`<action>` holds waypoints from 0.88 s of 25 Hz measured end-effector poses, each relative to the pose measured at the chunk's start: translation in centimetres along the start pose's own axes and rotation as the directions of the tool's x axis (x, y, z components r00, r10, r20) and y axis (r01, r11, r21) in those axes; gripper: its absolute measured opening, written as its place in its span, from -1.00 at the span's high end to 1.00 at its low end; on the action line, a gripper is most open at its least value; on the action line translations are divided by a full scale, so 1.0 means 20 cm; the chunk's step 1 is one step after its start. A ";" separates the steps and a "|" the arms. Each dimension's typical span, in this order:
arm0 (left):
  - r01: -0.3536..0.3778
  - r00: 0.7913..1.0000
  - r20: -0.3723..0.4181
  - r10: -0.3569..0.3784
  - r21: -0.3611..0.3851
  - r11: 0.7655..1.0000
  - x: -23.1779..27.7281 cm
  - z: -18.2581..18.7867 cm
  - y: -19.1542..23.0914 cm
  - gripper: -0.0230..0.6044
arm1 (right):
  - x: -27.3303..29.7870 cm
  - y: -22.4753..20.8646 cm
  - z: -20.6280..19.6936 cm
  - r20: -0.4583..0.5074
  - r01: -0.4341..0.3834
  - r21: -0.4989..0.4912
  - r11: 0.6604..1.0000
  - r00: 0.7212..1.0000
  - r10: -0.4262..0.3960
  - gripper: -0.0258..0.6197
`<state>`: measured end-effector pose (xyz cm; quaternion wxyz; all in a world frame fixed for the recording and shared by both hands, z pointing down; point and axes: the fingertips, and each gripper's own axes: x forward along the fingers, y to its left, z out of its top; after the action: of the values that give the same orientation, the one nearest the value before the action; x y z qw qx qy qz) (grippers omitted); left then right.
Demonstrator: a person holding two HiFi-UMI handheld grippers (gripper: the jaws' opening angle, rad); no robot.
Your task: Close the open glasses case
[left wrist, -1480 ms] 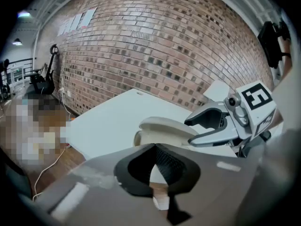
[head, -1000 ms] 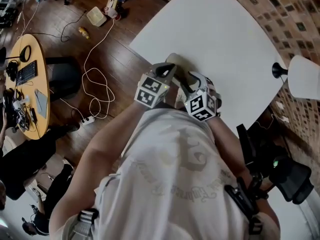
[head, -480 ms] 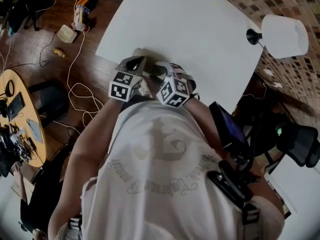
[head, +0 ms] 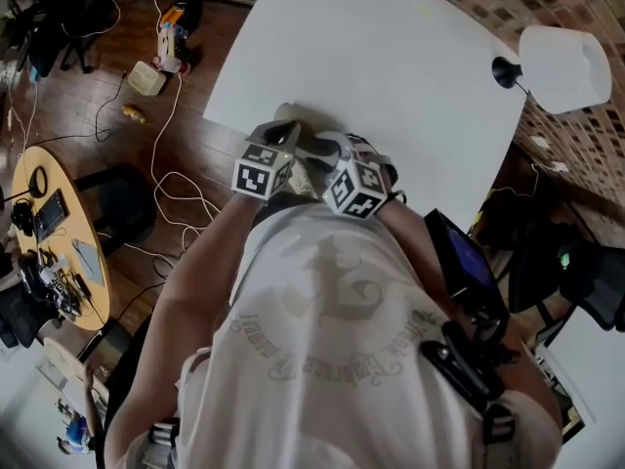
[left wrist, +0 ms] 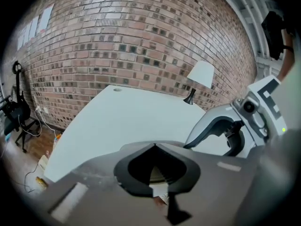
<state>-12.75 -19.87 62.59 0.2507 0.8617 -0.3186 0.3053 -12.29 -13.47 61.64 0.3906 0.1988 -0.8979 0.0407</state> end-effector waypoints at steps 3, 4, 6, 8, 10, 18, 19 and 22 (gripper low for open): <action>0.000 1.000 -0.008 0.000 0.020 1.000 0.01 -0.02 0.02 0.91 | -0.02 -0.02 0.02 0.028 0.034 0.008 0.999 0.999 -0.034 0.49; -0.001 1.000 -0.014 0.001 0.023 1.000 0.00 -0.04 0.02 0.91 | -0.03 -0.02 0.03 0.033 0.048 0.012 0.999 0.998 -0.048 0.60; -0.003 1.000 -0.027 0.003 0.019 1.000 -0.01 -0.06 0.03 0.91 | -0.03 -0.04 0.03 0.036 0.067 0.024 0.997 0.997 -0.068 0.71; -0.003 0.999 -0.035 0.003 0.019 1.000 -0.01 -0.07 0.03 0.91 | -0.03 -0.05 0.01 0.032 0.075 0.034 0.997 0.997 -0.076 0.74; -0.004 1.000 -0.028 0.005 0.020 1.000 -0.01 -0.08 0.03 0.91 | -0.03 -0.05 -0.01 0.022 0.077 0.042 0.996 0.997 -0.078 0.75; -0.010 1.000 -0.005 0.010 0.040 0.999 0.00 -0.09 0.02 0.91 | 0.03 -0.06 -0.13 -0.043 0.073 0.080 0.994 0.997 -0.070 0.80; -0.008 1.000 -0.006 0.009 0.042 0.999 0.00 -0.09 0.02 0.91 | 0.03 -0.06 -0.13 -0.037 0.069 0.085 0.994 0.997 -0.066 0.81; -0.014 1.000 -0.007 0.014 0.032 0.999 0.00 -0.08 0.04 0.91 | 0.04 -0.07 -0.13 -0.026 0.063 0.068 0.996 0.998 -0.062 0.81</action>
<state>-13.93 -19.41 63.95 0.2360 0.8621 -0.3188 0.3153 -10.52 -14.40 63.87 0.3954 0.2396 -0.8846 0.0615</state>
